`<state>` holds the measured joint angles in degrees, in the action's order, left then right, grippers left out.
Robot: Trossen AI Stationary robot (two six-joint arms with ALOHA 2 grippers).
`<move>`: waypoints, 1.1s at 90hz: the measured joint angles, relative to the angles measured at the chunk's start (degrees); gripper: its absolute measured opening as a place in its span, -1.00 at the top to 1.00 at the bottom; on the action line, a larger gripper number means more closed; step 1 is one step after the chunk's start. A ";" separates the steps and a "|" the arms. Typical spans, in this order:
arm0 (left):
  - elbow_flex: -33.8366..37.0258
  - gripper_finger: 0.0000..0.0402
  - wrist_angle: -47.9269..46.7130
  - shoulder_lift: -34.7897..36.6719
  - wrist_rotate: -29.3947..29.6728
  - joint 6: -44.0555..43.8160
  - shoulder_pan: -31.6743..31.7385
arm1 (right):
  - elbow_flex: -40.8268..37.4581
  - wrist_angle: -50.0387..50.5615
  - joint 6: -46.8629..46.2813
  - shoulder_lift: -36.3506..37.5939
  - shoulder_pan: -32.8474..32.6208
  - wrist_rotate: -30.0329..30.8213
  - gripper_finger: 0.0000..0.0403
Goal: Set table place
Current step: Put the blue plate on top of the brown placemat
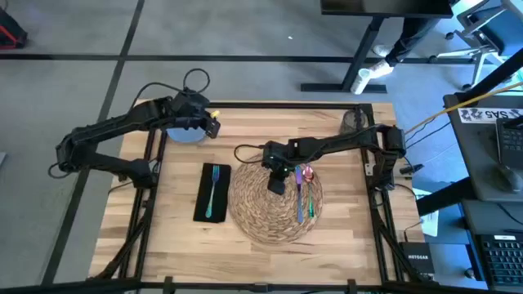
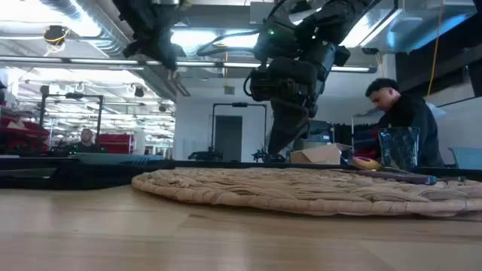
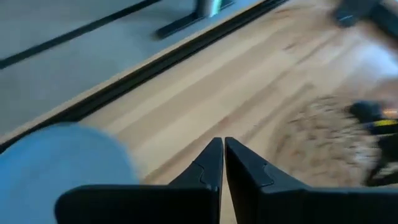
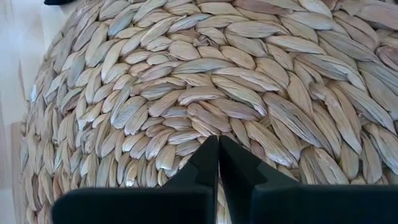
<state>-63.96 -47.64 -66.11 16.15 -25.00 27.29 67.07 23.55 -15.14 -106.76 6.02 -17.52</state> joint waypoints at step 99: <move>20.06 0.57 -0.79 -8.36 -3.62 7.44 1.79 | 0.09 0.83 -1.49 8.59 2.05 2.95 1.00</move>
<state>-43.90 -48.43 -74.47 12.53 -17.56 29.08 67.16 24.38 -16.62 -98.17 8.08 -14.57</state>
